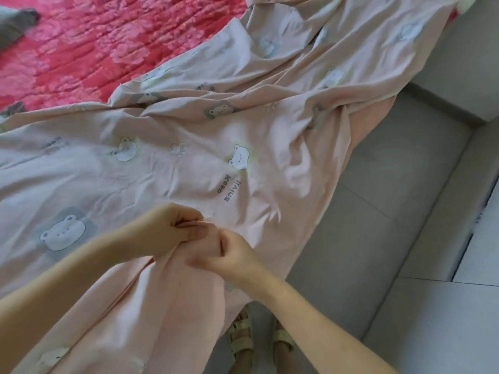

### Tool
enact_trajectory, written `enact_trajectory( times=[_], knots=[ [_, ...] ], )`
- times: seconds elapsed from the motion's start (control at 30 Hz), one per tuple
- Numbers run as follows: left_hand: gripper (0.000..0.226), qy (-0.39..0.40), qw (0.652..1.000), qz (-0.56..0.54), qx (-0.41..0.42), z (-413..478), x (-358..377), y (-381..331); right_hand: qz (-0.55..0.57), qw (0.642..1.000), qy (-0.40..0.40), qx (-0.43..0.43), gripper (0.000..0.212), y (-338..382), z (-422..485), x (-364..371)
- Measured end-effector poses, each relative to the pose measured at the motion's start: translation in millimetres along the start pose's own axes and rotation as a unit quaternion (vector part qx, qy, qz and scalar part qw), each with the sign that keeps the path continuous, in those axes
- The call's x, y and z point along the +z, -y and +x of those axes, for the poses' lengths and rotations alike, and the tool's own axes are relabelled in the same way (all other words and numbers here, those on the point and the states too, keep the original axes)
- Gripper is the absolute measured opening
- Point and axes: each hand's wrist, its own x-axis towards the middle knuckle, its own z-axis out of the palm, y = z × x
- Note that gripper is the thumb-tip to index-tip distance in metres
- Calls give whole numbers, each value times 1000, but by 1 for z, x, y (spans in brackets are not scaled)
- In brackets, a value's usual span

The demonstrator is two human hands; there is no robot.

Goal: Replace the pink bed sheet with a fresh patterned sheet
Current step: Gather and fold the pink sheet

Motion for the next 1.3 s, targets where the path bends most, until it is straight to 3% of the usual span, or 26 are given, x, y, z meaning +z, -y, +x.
enact_trajectory(
  times=[0.03, 0.13, 0.23, 0.4, 0.57, 0.73, 0.8, 0.9, 0.97, 1.03, 1.23, 1.3],
  knots=[
    [36, -32, 999, 0, 5, -8, -9, -9, -5, 1000, -26, -15, 12, 21, -1, 7],
    [20, -108, 992, -64, 3, -24, -22, -5, 19, 995, -89, -27, 31, 42, 1, 8],
    [24, -138, 981, -135, 4, -60, -31, 19, 11, 997, -79, -23, 14, 64, -5, 16],
    [34, -266, 964, 4, -9, -125, -17, 75, 12, 998, -58, -31, 11, 90, -8, 35],
    [18, -349, 928, 120, 44, -155, 3, 104, 16, 999, -6, -50, 9, 104, -15, 45],
    [42, -411, 860, 288, -92, -171, 35, 123, 37, 997, 35, -50, 4, 111, -25, 40],
    [27, -434, 837, 309, -125, -174, 38, 129, 33, 997, 46, -49, 10, 112, -26, 40],
    [8, -422, 848, 285, -144, -175, 43, 133, 25, 998, 40, -44, 54, 115, -27, 41],
    [19, -380, 877, 253, -152, -170, 50, 130, 36, 998, 40, -37, 65, 118, -29, 44],
    [23, -358, 890, 229, -167, -166, 46, 127, 39, 997, 54, -39, 59, 124, -31, 49],
    [28, -478, 843, 183, -169, -194, 30, 163, 61, 995, 62, -52, 48, 147, -31, 49],
    [31, -486, 842, 160, -168, -224, 31, 185, 63, 996, 37, -51, 40, 153, -26, 47]
  ],
)
